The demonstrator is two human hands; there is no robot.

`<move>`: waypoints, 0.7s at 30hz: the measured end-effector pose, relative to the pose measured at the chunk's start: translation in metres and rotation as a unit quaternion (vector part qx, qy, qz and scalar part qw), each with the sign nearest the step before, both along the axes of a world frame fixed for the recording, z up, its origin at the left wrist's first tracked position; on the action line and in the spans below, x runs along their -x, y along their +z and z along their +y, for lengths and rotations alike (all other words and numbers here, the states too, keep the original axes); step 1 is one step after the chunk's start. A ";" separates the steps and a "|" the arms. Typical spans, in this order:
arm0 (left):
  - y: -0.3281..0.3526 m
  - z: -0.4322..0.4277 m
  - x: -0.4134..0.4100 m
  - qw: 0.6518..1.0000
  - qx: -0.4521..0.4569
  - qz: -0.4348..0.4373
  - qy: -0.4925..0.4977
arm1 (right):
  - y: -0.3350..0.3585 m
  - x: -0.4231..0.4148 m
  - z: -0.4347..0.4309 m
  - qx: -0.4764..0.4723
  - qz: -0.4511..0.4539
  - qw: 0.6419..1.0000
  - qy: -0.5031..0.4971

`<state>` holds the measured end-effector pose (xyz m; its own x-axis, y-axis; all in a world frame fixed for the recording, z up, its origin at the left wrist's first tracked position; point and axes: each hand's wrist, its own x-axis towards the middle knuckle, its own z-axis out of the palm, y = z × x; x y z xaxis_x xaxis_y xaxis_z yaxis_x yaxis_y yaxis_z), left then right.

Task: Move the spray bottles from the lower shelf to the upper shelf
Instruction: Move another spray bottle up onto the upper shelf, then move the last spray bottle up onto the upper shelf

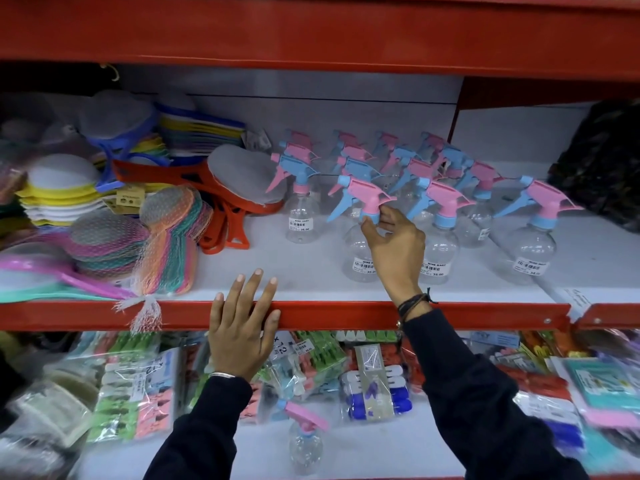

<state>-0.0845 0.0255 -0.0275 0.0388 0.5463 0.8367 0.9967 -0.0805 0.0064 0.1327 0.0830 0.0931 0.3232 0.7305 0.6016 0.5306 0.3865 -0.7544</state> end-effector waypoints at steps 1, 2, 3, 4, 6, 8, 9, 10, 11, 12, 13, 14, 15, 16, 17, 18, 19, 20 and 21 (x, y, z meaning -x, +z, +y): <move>0.000 0.000 0.000 1.000 0.000 -0.001 0.000 | 0.000 0.000 -0.002 0.007 0.003 1.000 0.005; 0.001 -0.001 0.000 1.000 0.001 -0.002 -0.001 | 0.000 0.000 -0.005 0.012 0.007 1.000 0.007; 0.002 -0.001 0.000 1.000 0.003 -0.003 -0.004 | -0.001 -0.001 -0.010 0.015 0.014 1.000 0.007; 0.003 -0.003 0.000 1.000 0.005 -0.004 -0.007 | -0.003 -0.001 -0.018 0.013 0.022 1.000 0.005; 0.003 -0.006 0.002 1.000 0.012 -0.004 -0.014 | -0.013 0.001 -0.042 -0.010 0.039 0.999 0.005; 0.003 -0.008 0.008 1.000 0.016 -0.009 -0.013 | -0.034 0.006 -0.072 -0.038 0.035 0.998 0.023; 0.003 -0.008 0.013 1.000 0.016 -0.015 -0.010 | -0.049 0.010 -0.087 -0.039 0.024 0.998 0.040; 0.003 -0.009 0.019 1.000 0.018 -0.018 -0.007 | -0.067 0.015 -0.100 -0.025 0.007 0.998 0.062; 0.002 -0.009 0.025 1.000 0.020 -0.016 -0.005 | -0.088 0.020 -0.111 0.007 -0.015 0.996 0.086; 0.001 -0.010 0.031 1.000 0.020 -0.010 -0.005 | -0.108 0.024 -0.120 0.056 -0.041 0.991 0.114; 0.000 -0.010 0.036 1.000 0.020 -0.002 -0.006 | -0.130 0.029 -0.126 0.118 -0.075 0.980 0.142; -0.001 -0.010 0.039 1.000 0.020 0.005 -0.009 | -0.148 0.033 -0.132 0.176 -0.117 0.963 0.170; -0.001 -0.010 0.042 1.000 0.020 0.011 -0.011 | -0.165 0.036 -0.135 0.225 -0.160 0.940 0.197; -0.002 -0.010 0.043 1.000 0.021 0.013 -0.013 | -0.180 0.039 -0.137 0.266 -0.200 0.917 0.221; -0.002 -0.009 0.043 1.000 0.020 0.014 -0.014 | -0.192 0.041 -0.137 0.302 -0.233 0.894 0.236; -0.002 -0.009 0.043 1.000 0.019 0.014 -0.015 | -0.204 0.043 -0.137 0.330 -0.257 0.875 0.242; -0.002 -0.008 0.043 1.000 0.018 0.014 -0.015 | -0.214 0.044 -0.136 0.350 -0.269 0.864 0.241; -0.003 -0.008 0.043 1.000 0.016 0.013 -0.016 | -0.222 0.046 -0.135 0.362 -0.272 0.860 0.237; -0.003 -0.008 0.043 1.000 0.014 0.012 -0.017 | -0.230 0.046 -0.133 0.367 -0.266 0.861 0.232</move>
<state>-0.1273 0.0176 -0.0304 0.0776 0.5678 0.8195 0.9934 -0.1140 -0.0151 0.0866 -0.0502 -0.1365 -0.2833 0.9533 -0.1050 0.7935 0.1715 -0.5839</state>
